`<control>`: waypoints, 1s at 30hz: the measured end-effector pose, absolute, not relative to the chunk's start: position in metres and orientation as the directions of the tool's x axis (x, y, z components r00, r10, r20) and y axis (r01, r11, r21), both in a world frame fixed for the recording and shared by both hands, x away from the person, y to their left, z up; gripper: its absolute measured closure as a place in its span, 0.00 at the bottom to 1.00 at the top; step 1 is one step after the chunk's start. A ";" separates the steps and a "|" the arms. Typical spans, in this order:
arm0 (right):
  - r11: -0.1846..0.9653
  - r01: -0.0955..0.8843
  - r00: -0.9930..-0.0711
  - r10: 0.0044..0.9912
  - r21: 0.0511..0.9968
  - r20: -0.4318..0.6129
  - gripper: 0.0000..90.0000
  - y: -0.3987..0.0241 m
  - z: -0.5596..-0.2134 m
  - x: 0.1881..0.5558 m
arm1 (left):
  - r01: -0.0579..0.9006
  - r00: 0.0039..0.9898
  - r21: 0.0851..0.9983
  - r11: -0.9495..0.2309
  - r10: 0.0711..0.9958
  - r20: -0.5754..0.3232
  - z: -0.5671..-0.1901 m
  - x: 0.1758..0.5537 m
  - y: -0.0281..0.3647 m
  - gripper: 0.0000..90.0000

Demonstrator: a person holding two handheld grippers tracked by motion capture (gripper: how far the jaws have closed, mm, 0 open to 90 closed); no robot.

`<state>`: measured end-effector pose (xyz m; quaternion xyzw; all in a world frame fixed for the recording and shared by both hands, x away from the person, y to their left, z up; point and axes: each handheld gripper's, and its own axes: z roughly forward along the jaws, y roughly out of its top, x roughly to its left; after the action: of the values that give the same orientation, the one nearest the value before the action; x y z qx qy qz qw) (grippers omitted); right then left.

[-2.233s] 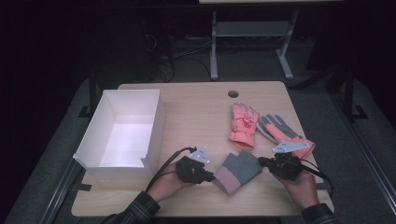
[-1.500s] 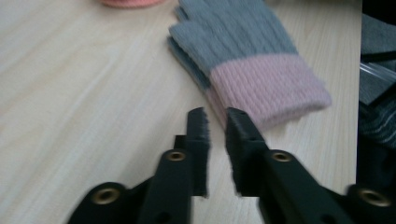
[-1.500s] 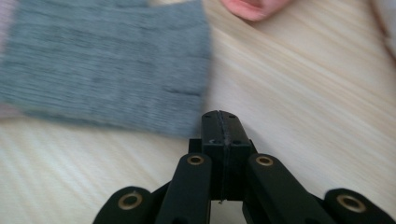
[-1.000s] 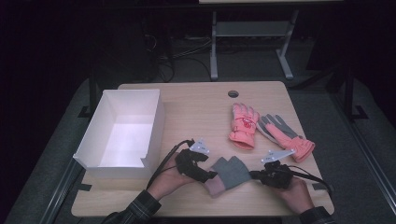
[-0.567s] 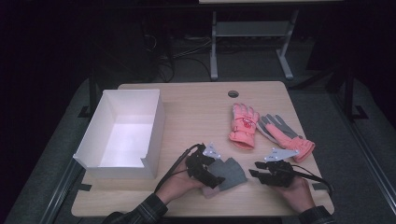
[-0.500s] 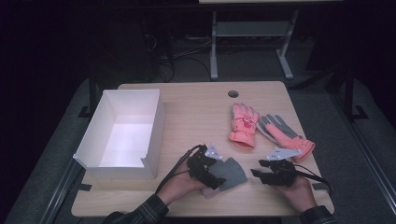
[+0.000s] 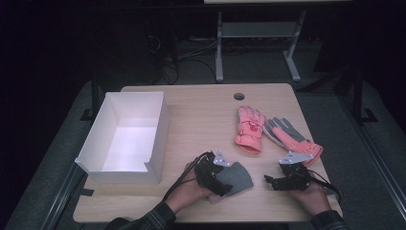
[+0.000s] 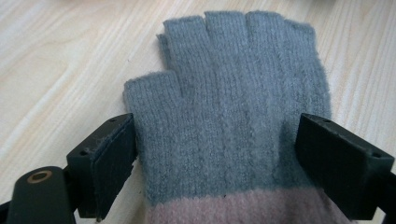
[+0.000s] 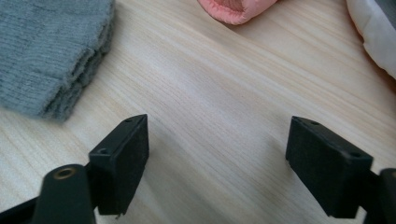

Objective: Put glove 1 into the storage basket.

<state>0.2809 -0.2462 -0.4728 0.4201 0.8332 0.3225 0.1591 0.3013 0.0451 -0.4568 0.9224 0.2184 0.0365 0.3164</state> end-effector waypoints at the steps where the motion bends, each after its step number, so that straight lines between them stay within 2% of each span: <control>1: 0.438 0.598 -0.596 0.803 0.672 0.008 0.21 -0.246 -0.473 0.281 | 0.382 0.903 0.599 -0.704 0.423 -0.078 -0.458 0.302 0.046 0.14; 6: 0.430 0.597 -0.591 0.806 0.677 0.009 0.17 -0.246 -0.474 0.282 | 0.422 0.889 0.602 -0.678 0.439 -0.130 -0.462 0.304 0.048 0.14; 15: 0.402 0.561 -0.606 0.795 0.723 0.029 0.14 -0.251 -0.482 0.280 | 0.399 0.901 0.589 -0.703 0.421 -0.108 -0.460 0.302 0.047 0.20; 22: 0.401 0.563 -0.605 0.796 0.723 0.030 0.13 -0.251 -0.482 0.280 | 0.385 0.912 0.586 -0.713 0.391 -0.123 -0.457 0.300 0.047 0.36; 27: 0.399 0.565 -0.603 0.797 0.722 0.031 0.13 -0.251 -0.482 0.280 | 0.388 0.919 0.581 -0.715 0.350 -0.183 -0.456 0.299 0.047 0.61; 30: 0.397 0.568 -0.600 0.799 0.721 0.033 0.13 -0.250 -0.482 0.280 | 0.389 0.920 0.572 -0.722 0.339 -0.197 -0.455 0.300 0.046 0.67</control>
<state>0.2798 -0.2505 -0.4822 0.4168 0.8199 0.3576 0.1615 0.3002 0.0462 -0.4550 0.9271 0.1964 -0.0393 0.3167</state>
